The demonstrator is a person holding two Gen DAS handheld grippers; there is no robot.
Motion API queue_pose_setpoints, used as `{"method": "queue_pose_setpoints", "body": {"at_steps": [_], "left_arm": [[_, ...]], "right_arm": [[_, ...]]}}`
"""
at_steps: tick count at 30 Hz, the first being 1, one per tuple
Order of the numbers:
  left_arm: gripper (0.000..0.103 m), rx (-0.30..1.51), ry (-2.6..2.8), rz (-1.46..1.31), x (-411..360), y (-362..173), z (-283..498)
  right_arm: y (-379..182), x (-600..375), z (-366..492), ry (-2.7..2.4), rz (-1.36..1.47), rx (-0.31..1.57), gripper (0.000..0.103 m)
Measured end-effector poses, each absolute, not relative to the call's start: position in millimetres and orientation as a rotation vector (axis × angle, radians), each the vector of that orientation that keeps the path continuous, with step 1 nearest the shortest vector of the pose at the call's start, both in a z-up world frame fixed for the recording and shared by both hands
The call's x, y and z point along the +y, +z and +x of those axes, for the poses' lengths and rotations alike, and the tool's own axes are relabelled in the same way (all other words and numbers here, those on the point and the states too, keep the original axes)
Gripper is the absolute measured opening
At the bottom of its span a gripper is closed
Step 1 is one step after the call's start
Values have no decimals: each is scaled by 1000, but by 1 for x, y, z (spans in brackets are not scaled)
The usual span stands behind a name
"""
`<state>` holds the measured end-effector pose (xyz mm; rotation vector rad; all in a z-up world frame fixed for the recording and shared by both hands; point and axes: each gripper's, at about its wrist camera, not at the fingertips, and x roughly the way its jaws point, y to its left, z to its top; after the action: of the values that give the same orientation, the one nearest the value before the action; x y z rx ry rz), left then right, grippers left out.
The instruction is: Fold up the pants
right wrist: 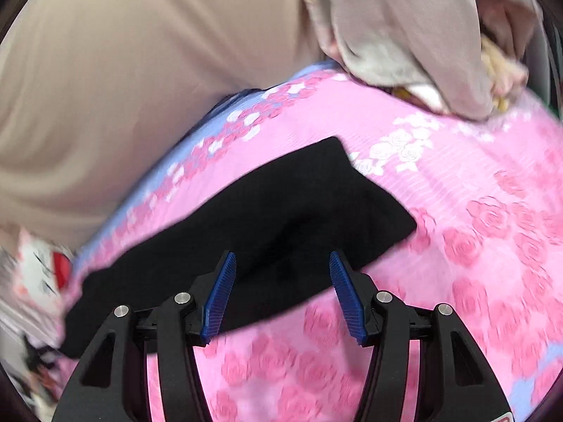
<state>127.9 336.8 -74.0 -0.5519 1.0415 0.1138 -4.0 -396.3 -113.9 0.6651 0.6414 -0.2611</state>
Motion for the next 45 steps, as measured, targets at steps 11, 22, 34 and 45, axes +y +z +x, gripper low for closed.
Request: {"method": "queue_pose_setpoints", "body": {"at_steps": [11, 22, 34, 45], "left_arm": [[40, 1084, 201, -577, 340, -87, 158], [38, 1102, 188, -571, 341, -87, 156], [15, 1139, 173, -545, 364, -70, 163], [68, 950, 151, -554, 331, -24, 82]], "right_arm": [[-74, -445, 45, -93, 742, 485, 5], [-157, -462, 14, -220, 782, 676, 4], [-156, -462, 10, -250, 775, 756, 2], [-102, -340, -25, -318, 423, 774, 33]]}}
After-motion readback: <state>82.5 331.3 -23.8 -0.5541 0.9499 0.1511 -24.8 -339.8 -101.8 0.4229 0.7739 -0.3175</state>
